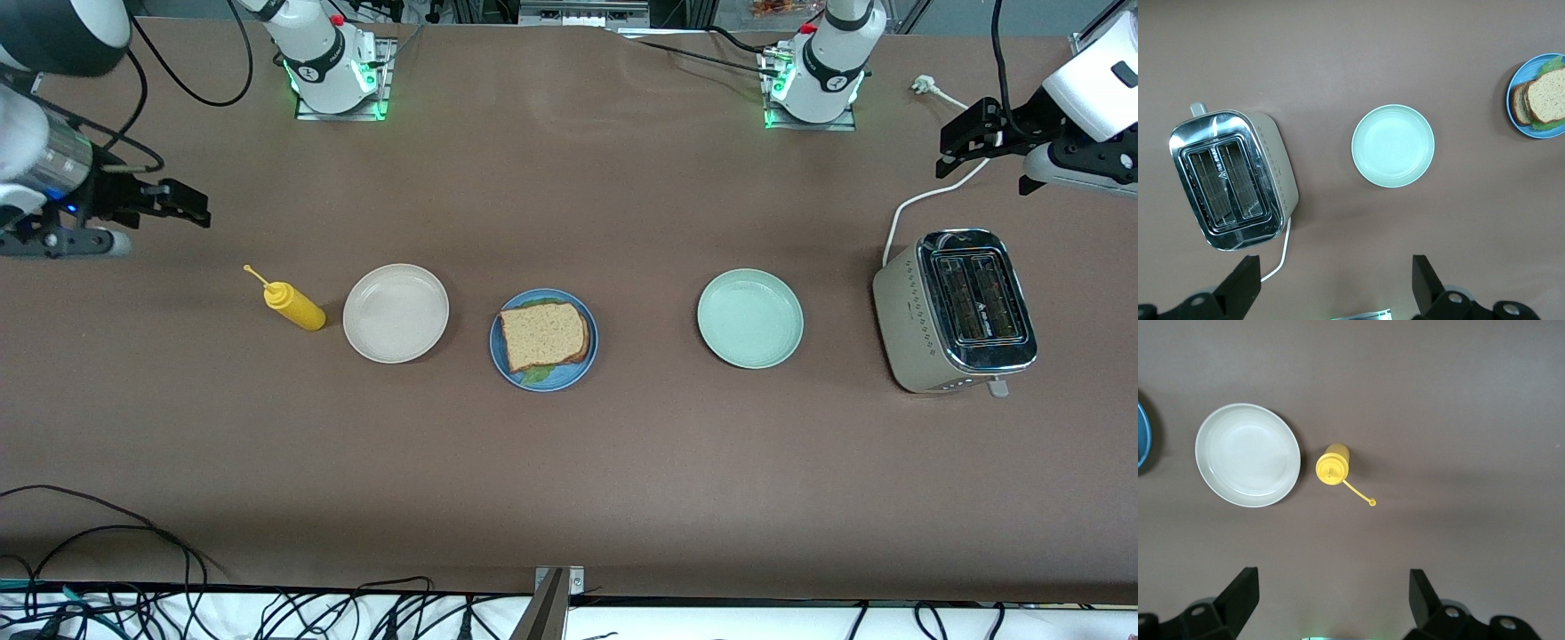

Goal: Make sandwich in blue plate with both arms

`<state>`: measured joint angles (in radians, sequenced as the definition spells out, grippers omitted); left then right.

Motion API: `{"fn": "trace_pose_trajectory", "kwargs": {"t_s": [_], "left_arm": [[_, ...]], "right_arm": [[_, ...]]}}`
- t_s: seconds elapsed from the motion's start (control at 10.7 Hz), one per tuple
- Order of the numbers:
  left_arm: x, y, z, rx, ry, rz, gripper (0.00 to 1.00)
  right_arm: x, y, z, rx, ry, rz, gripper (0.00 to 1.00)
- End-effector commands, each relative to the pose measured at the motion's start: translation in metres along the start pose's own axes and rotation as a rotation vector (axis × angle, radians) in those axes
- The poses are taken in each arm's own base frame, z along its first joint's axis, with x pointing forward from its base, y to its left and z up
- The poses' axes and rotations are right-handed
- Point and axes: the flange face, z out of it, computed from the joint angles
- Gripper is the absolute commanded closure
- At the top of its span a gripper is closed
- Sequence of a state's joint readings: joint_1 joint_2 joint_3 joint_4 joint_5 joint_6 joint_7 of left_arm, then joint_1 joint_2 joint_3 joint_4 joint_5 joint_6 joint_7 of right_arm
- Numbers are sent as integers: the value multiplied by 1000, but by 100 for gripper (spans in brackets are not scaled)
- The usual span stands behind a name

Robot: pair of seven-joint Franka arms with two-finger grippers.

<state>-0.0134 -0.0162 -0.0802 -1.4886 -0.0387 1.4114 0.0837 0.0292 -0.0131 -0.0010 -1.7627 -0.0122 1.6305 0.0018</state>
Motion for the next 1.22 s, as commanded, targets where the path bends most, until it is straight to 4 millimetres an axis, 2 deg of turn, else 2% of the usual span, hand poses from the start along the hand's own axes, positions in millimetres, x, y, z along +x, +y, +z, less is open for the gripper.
{"fn": "trace_pose_trajectory", "kwargs": {"t_s": [0.0,0.37,0.75,0.94,1.12], "left_arm": [[-3,-1,-11,-2,31,15,0],[-1,-2,-12,1,40,11,0],[2,-4,-5,1,43,-2,0],[2,-5,-2,1,35,-4,0],[2,-4,-2,0,34,-2,0]], "right_arm": [[-9,23,-13,-1,30,58,0],[-9,37,-44,42,46,56,0],[-12,41,-57,30,78,70,0],[-9,58,-58,41,95,100,0],[-10,58,-71,38,124,111,0]]}}
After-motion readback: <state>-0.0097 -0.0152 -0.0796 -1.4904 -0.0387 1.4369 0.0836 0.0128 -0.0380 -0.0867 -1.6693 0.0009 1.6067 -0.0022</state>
